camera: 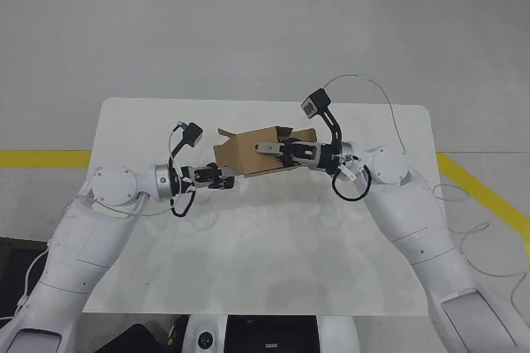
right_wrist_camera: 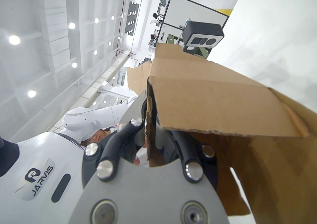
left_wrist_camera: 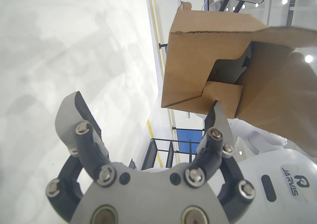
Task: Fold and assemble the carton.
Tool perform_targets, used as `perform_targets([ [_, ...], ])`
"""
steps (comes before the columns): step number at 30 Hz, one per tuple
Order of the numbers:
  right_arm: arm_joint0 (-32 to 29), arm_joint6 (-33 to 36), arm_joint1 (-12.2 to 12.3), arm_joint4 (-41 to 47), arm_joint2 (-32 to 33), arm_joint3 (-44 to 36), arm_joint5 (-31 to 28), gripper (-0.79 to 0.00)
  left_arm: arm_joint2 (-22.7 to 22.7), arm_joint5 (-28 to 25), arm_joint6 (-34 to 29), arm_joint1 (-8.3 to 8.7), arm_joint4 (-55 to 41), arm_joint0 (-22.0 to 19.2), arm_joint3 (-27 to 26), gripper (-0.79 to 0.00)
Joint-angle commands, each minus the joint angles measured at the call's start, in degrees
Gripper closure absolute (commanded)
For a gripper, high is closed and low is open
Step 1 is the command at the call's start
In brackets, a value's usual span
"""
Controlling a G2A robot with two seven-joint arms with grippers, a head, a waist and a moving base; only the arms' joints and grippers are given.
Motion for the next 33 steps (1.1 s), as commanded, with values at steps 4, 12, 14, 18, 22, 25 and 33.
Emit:
perform_targets([
  [4,0.2,0.3,-0.1,0.1,-0.1,0.3,0.0,0.000,-0.2,0.2,-0.1,0.00,-0.4,0.0,0.0,-0.785],
  [12,0.3,0.1,-0.1,-0.7,0.3,1.6,0.1,0.000,-1.4,0.1,0.3,0.19,0.0,0.1,0.5,-0.785],
  [14,0.3,0.8,0.0,-1.1,0.4,2.0,0.7,0.000,-1.9,0.2,0.7,0.27,0.2,0.1,1.2,-0.785],
  [18,-0.1,3.3,0.3,-1.4,0.4,2.3,2.1,0.000,-3.0,0.1,1.2,0.48,1.0,-0.2,3.0,-0.785],
  [22,-0.5,7.1,0.3,-0.7,-0.5,1.9,3.8,0.000,-4.2,0.2,2.1,0.72,2.0,-0.4,4.9,-0.785],
  [25,-0.5,9.0,0.2,0.2,-1.0,1.8,4.3,0.000,-4.9,0.3,2.9,0.85,2.7,-0.6,5.9,-0.785],
  [33,0.1,9.9,-0.2,1.4,-2.0,2.1,4.1,0.000,-4.5,1.5,3.8,0.66,2.4,-1.0,6.1,-0.785],
])
